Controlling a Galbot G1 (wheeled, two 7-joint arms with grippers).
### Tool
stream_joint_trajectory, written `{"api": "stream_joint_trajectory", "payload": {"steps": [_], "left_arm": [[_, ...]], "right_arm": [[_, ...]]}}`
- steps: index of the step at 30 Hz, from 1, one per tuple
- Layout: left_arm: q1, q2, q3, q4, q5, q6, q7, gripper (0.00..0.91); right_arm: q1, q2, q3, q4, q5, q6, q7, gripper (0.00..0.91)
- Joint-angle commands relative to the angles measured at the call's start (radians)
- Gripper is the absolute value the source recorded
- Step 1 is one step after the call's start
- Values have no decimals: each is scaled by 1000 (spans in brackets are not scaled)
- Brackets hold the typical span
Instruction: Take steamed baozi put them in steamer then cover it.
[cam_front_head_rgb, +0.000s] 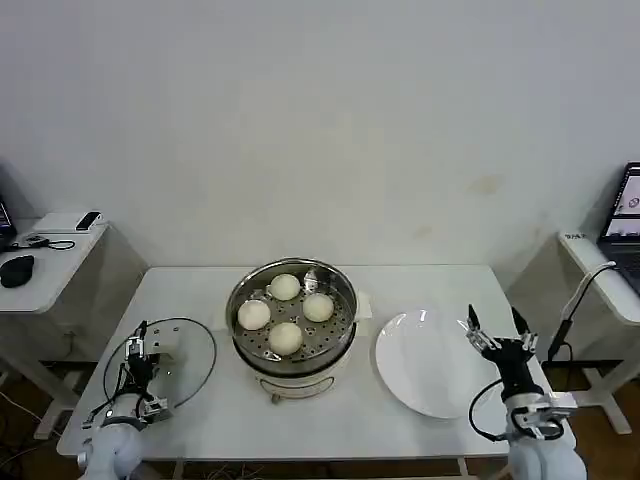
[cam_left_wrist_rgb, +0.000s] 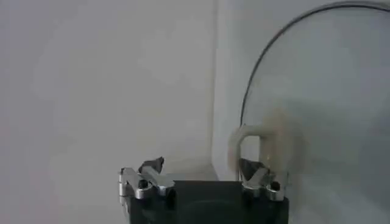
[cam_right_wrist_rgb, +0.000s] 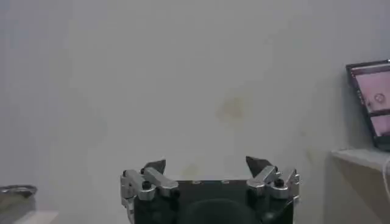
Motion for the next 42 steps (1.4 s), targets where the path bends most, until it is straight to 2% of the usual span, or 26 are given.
{"api": "stream_joint_trajectory", "payload": {"steps": [1, 6, 7, 10, 12, 15, 17, 26, 38, 42], "left_arm": [[-1, -4, 2, -9, -24, 3, -5, 796], [-8, -8, 4, 4, -27, 3, -4, 776], [-10, -7, 3, 8, -28, 3, -3, 665], [-14, -5, 3, 21, -27, 1, -2, 504], [-17, -4, 4, 28, -27, -1, 0, 292], [-20, -6, 5, 40, -26, -2, 2, 60], [-21, -5, 7, 50, -26, -5, 1, 0], [-16, -7, 14, 48, -23, -17, 2, 0], [65, -18, -11, -142, 13, 8, 18, 0], [96, -9, -36, -230, 25, 53, 24, 0]], "right_arm": [[-2, 1, 2, 3, -1, 0, -1, 907], [-1, 1, 2, 2, -1, 1, -1, 907], [-1, 1, 2, 2, -1, 1, 0, 907], [-2, 0, 3, 1, -1, 2, 0, 907], [-3, 0, 3, -1, -1, 3, -1, 907], [-2, 0, 2, -4, -2, 5, -2, 907], [-2, 1, 2, -6, -2, 5, -2, 907], [0, -1, 3, -12, -4, 6, -2, 907], [34, -15, -5, -38, 16, 1, -2, 907], [44, -21, -8, -38, 27, -3, -1, 907]]}}
